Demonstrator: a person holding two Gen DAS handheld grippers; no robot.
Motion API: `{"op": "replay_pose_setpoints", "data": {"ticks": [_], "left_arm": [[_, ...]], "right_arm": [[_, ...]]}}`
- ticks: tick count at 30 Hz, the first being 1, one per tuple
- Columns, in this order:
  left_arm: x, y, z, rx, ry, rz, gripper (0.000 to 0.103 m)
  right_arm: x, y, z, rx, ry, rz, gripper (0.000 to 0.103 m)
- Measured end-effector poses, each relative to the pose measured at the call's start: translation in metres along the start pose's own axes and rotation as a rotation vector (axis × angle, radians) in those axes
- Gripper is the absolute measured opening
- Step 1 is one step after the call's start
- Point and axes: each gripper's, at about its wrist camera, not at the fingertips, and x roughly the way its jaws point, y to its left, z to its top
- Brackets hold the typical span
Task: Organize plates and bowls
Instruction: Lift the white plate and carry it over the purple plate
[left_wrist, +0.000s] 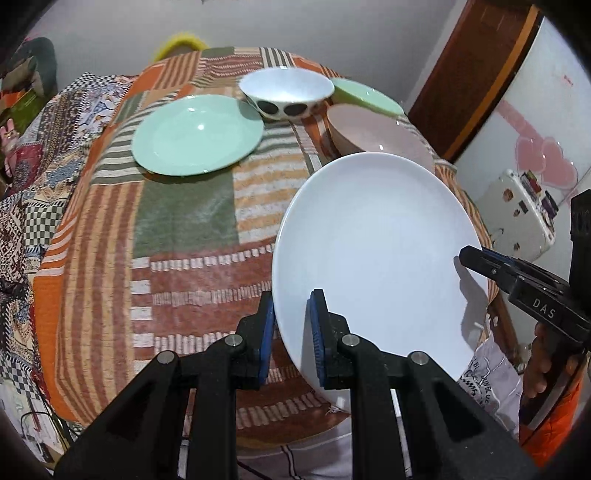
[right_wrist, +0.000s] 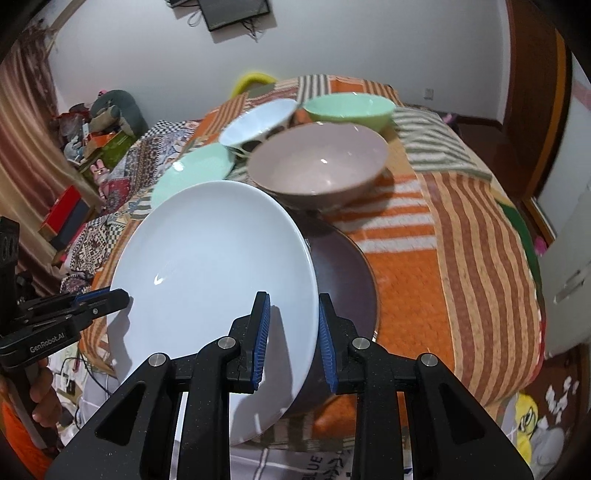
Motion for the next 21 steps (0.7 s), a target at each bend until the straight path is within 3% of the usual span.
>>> {"op": "replay_pose_setpoints", "data": {"ticks": [8,21], "left_arm": [[0.028,-0.013,0.004,0.024,0.054,0.002,0.017],[0.052,-0.024,0.017,0.052,0.076,0.031,0.017]], "right_arm": [[0.008,-0.016,-0.011,0.043,0.041,-0.019,0.024],[0.019,-0.035,-0.012,0.096,0.064,-0.019,0.025]]}}
